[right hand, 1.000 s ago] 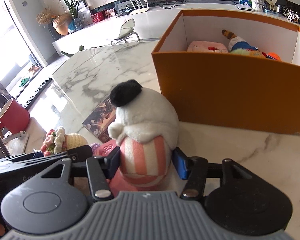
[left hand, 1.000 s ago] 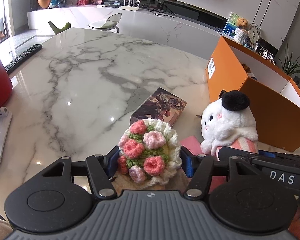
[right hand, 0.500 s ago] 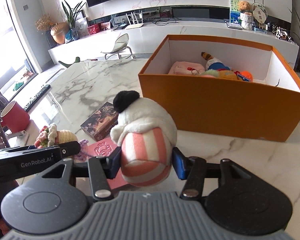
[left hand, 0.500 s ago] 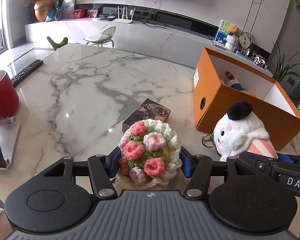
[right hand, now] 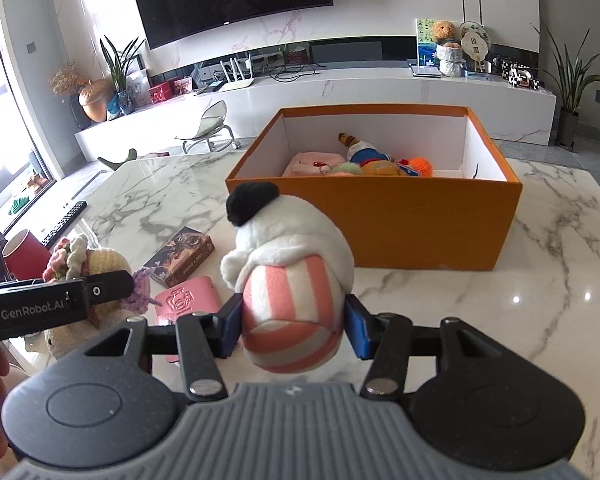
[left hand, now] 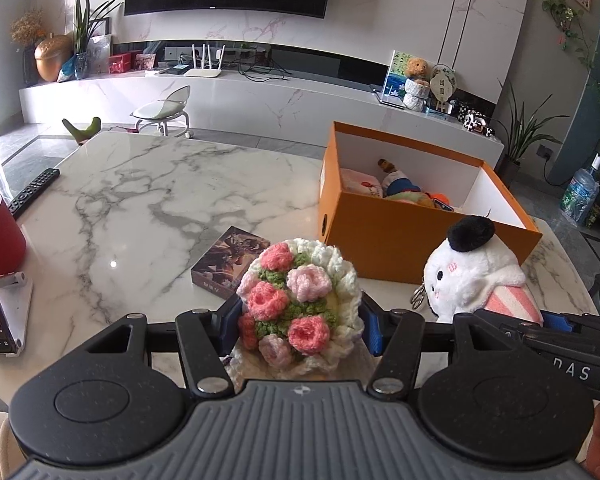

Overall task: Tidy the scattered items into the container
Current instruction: 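Lift and carry the white plush and crocheted bunny over the orange box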

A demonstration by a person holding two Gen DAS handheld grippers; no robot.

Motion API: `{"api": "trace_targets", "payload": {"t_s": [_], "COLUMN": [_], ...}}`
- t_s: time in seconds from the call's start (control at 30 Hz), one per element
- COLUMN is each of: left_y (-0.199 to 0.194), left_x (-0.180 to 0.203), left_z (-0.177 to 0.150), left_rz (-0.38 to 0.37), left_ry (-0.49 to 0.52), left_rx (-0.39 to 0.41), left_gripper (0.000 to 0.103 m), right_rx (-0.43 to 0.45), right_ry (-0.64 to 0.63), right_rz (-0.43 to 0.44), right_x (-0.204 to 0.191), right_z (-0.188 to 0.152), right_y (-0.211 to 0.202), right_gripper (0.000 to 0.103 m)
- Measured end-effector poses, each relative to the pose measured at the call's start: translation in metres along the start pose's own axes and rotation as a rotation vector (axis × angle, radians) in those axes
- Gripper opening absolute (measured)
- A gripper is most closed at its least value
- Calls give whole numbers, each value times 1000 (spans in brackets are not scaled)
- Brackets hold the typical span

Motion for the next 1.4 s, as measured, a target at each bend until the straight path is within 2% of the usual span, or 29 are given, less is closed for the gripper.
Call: {"api": "trace_targets", "payload": {"t_s": [0.77,0.97,1.4], "left_y": [-30,-31,-25], "left_x": [108,122,127], "left_z": [10,13,34], "left_rz": [-141,-157,-166], "left_ry": [162,189,205], "left_rx": [60,70,72], "left_gripper": [67,67,67], "right_rx": [125,152,163], "right_ry": [83,99,65], "right_rz": [-106,-126,-121], "right_x": [71,85,86], "right_z": [-4,-2,21], "right_y": [-99,-114,-116], "right_gripper": [55,55,55]}}
Point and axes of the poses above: each gripper's, at about its wrist camera, not at the fingertips, and y roughly the way its jaws point, x to its right, z to its top, the point moved 6 cm from there along y, roughly the way its jaws point, and after that the axes turned 1 degree about x, right-handed, at the moved point
